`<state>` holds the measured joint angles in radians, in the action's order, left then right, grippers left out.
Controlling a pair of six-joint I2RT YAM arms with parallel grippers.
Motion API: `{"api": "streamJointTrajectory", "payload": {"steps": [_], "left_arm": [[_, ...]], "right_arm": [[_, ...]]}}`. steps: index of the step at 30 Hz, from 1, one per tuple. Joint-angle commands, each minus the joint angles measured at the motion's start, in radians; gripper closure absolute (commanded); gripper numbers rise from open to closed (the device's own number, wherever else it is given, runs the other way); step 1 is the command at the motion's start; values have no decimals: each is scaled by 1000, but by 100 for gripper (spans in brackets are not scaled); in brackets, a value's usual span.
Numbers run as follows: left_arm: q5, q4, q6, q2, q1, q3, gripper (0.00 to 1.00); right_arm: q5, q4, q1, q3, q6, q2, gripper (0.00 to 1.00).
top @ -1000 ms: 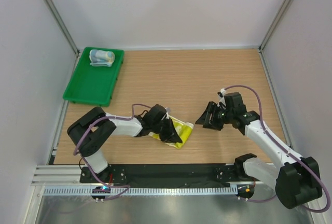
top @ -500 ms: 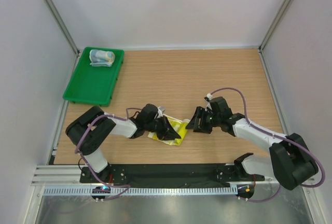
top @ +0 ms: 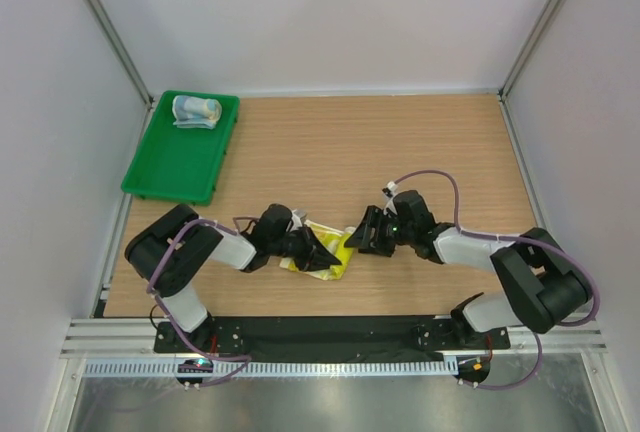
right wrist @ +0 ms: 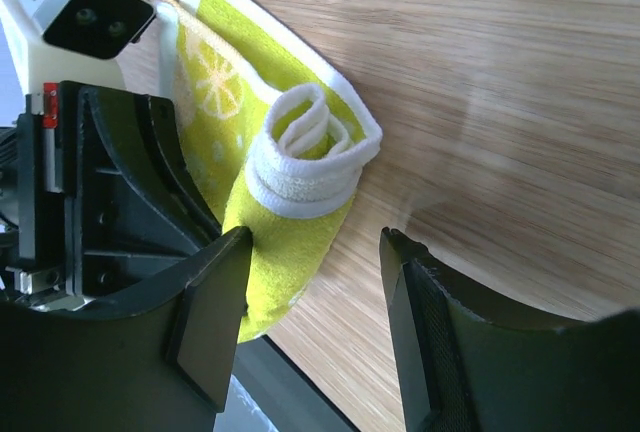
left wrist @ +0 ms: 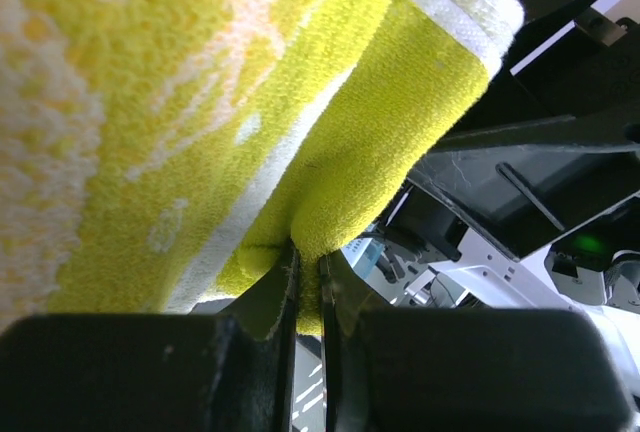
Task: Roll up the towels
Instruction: Roll the towel
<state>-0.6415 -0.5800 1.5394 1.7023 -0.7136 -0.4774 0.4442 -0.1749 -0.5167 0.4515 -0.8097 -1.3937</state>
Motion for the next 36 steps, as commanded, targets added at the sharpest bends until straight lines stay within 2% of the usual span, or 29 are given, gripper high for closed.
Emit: {"api": "streamJointTrajectory", "payload": {"steps": [1, 7, 9, 15, 17, 18, 20, 26, 30, 33, 34, 36], "left_arm": [[-24, -44, 33, -10, 22, 23, 100], [-27, -115, 62, 3, 40, 62, 100], [-29, -122, 64, 5, 43, 63, 100], [-29, -121, 45, 0, 45, 60, 100], [-37, -91, 22, -4, 45, 51, 94], [-32, -58, -11, -12, 45, 42, 85], [2, 108, -101, -50, 45, 22, 76], [158, 541, -333, -191, 40, -90, 57], [258, 745, -427, -256, 14, -136, 52], [441, 883, -508, -294, -41, -234, 52], [533, 958, -528, -300, -96, -260, 51], [617, 1006, -565, -303, -145, -332, 50]], "right_arm": [[1, -109, -20, -2, -20, -13, 39], [-19, -161, -63, 3, -34, -45, 40], [-28, -189, -83, 4, -43, -76, 46], [-44, -233, -114, 18, -60, -140, 78], [-53, -200, -118, 35, -56, -137, 83], [-59, -177, -117, 44, -40, -128, 85], [-88, -77, -120, 85, -20, -117, 87], [-162, 171, -144, 216, 78, -102, 90], [-220, 320, -174, 295, 132, -125, 90], [-263, 409, -207, 355, 155, -145, 90], [-274, 428, -215, 384, 158, -148, 90], [-300, 475, -242, 424, 162, -157, 90]]}}
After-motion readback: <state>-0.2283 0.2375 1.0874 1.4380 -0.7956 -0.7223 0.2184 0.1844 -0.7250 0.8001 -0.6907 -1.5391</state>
